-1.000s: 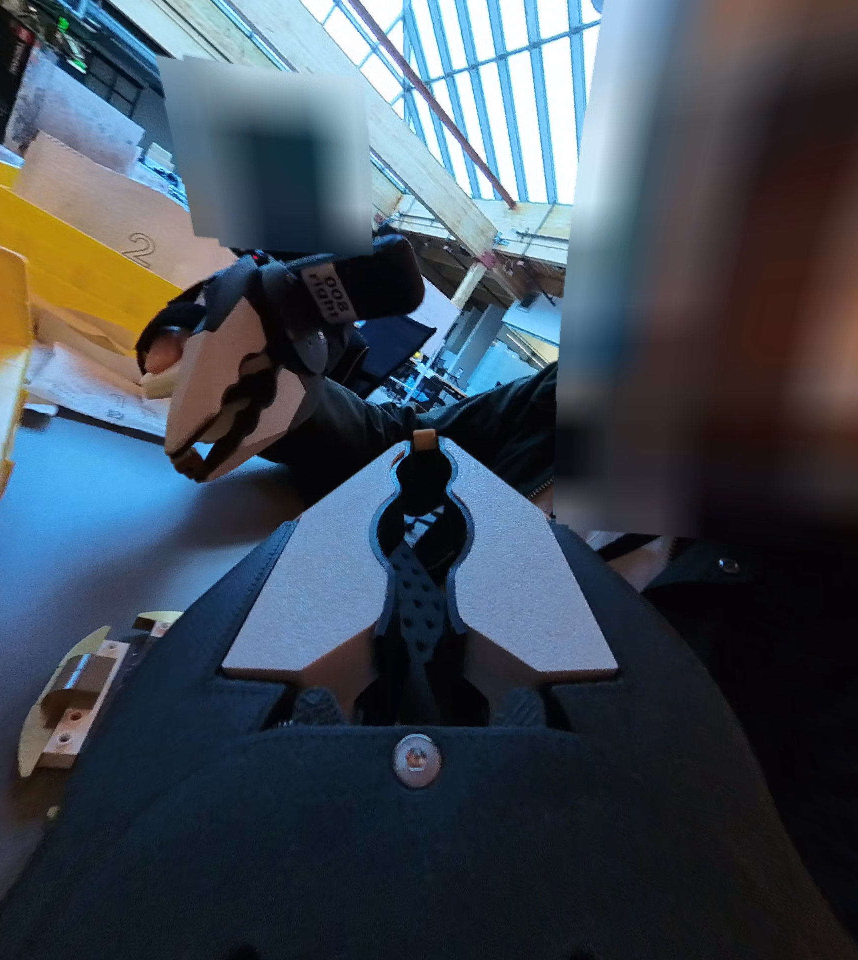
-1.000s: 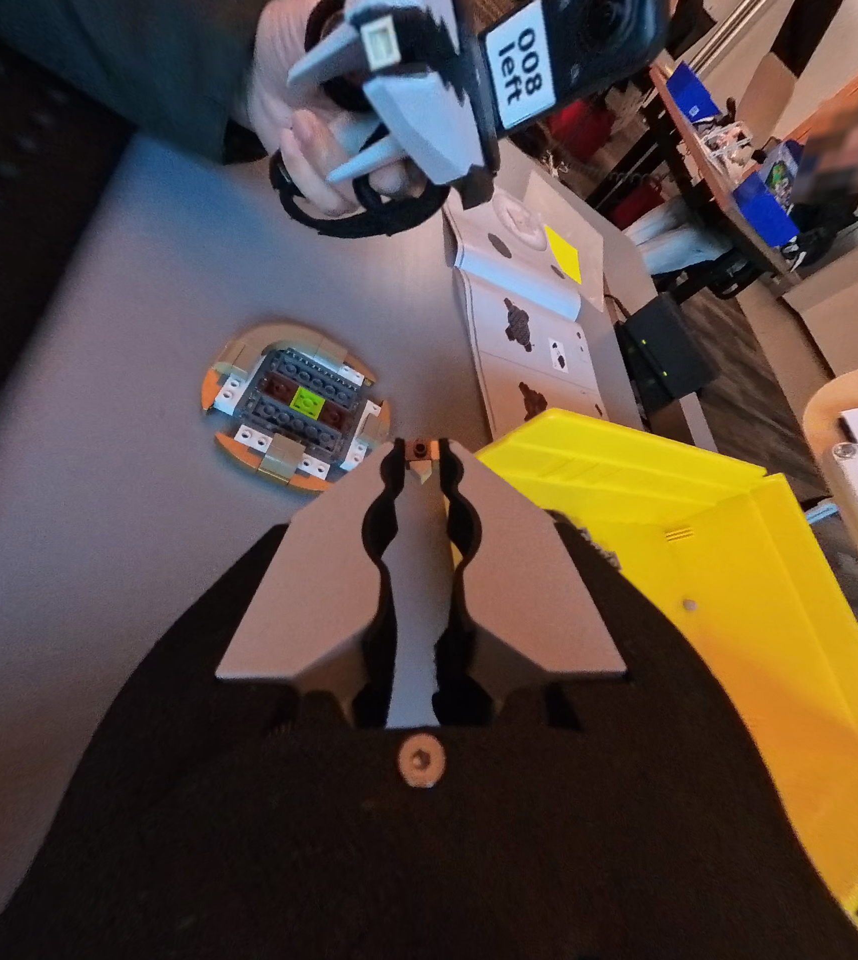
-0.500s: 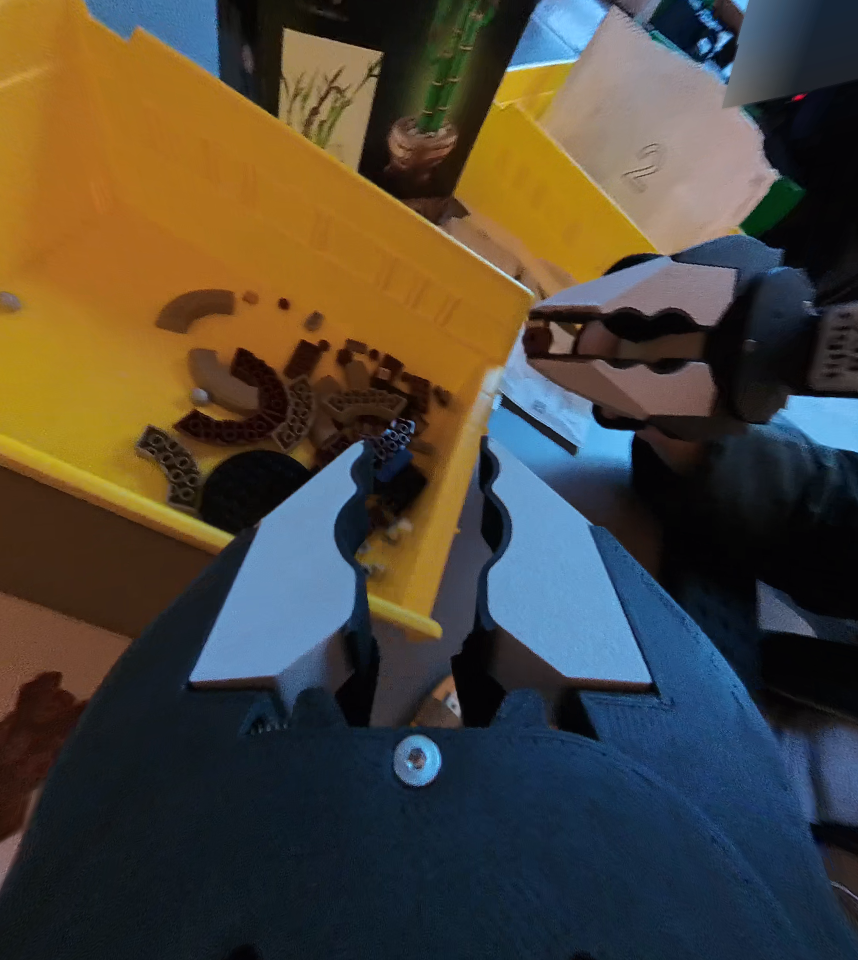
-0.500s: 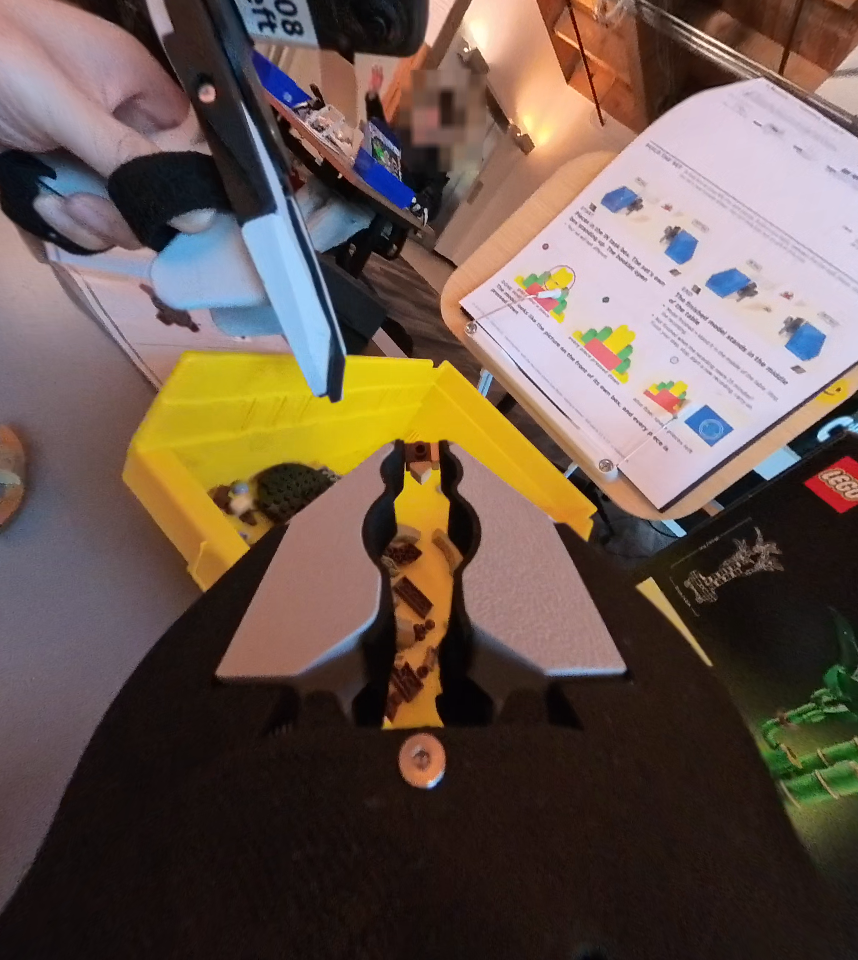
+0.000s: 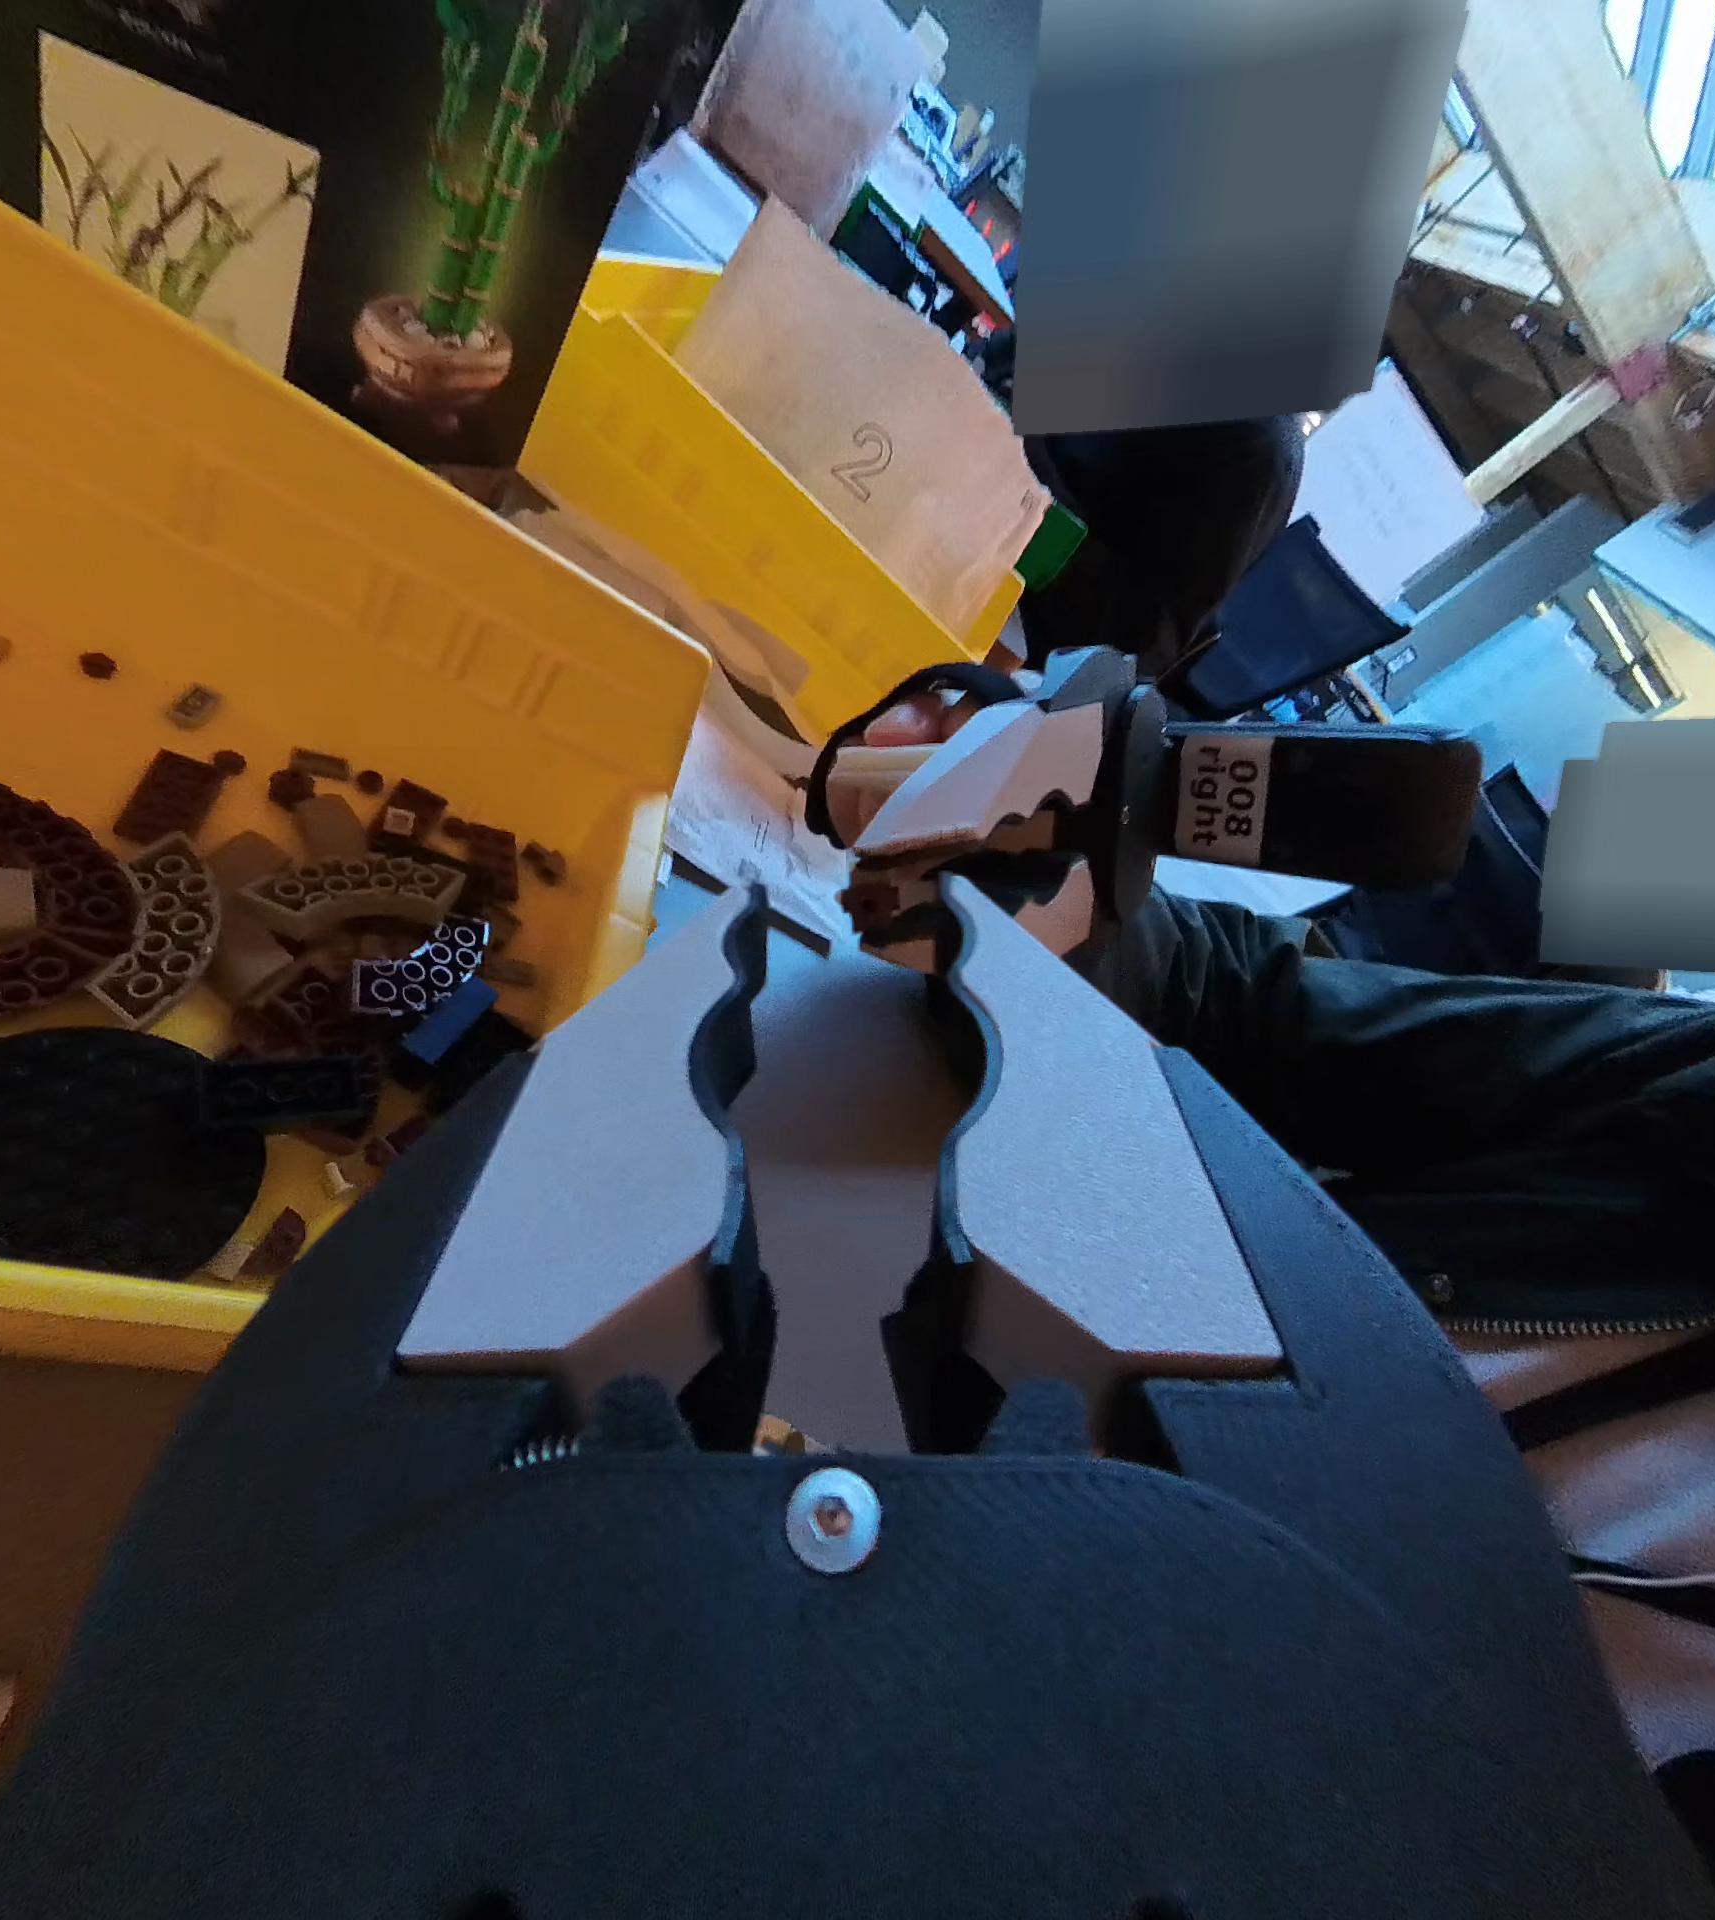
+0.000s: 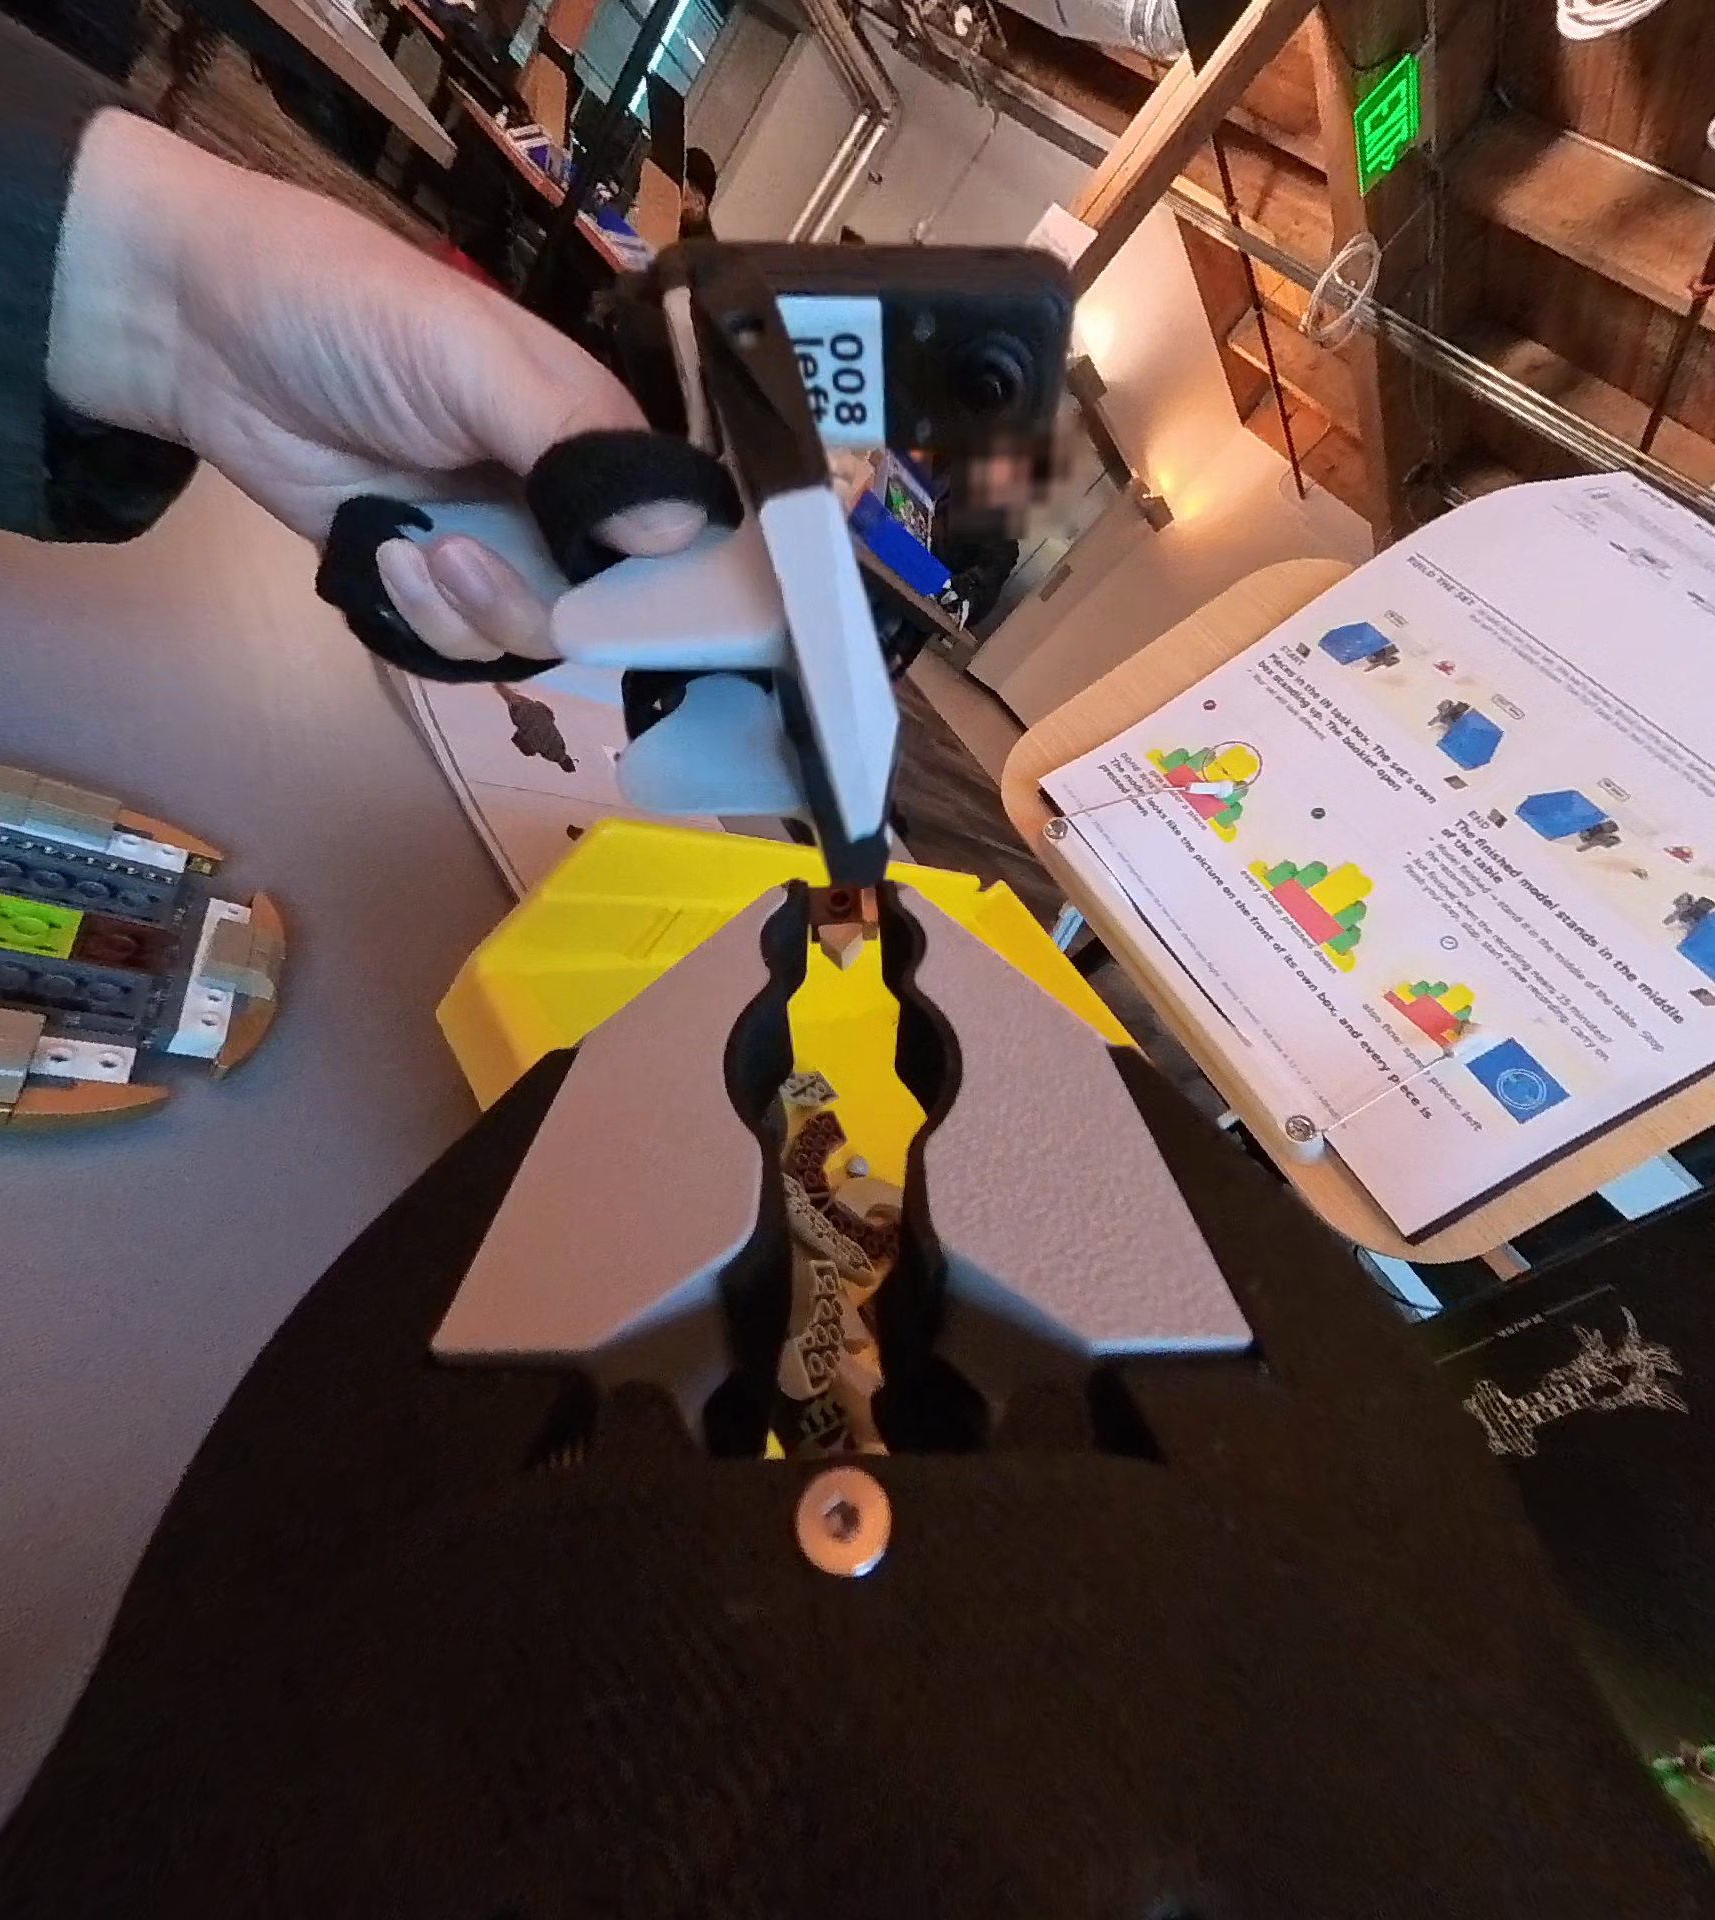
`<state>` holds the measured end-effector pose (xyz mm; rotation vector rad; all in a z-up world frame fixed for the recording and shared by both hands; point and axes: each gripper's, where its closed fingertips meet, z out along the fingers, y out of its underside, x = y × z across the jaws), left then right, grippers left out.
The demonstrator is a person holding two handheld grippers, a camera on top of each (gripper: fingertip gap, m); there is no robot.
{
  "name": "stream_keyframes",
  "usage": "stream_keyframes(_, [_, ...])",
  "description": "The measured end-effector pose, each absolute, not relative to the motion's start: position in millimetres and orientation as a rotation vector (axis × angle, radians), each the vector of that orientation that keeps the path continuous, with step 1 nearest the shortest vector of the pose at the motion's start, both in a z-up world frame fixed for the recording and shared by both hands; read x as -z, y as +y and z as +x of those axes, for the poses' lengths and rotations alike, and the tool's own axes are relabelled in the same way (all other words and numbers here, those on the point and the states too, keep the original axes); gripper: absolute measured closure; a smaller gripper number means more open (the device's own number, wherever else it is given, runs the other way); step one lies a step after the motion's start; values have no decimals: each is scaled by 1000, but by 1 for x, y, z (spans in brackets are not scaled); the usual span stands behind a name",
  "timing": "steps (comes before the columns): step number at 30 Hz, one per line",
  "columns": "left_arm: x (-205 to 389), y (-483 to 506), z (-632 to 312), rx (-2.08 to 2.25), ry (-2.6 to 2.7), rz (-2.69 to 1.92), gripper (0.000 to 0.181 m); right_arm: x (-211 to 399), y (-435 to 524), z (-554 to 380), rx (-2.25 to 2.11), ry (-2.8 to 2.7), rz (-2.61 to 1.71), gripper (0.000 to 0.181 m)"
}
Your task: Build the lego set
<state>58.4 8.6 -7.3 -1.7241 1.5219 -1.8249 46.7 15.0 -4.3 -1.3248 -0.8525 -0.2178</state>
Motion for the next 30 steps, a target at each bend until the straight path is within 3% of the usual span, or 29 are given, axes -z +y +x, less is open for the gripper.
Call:
stream_keyframes(4, [11, 1, 57, 1845, 1568, -1712, 171, 5, 15, 45, 220, -861, -1321, 170])
stream_keyframes(10, [8, 6, 56, 1832, 1554, -1686, 172, -2, 13, 48, 201, -834, -1287, 160])
stream_keyframes(17, [6, 5, 54, 1866, 1554, -1687, 172, 2, 9, 47, 170, -881, -1296, 175])
stream_keyframes(30, [8, 1, 50, 1889, 1596, -1699, 172, 3, 5, 43, 244, -955, -1262, 175])
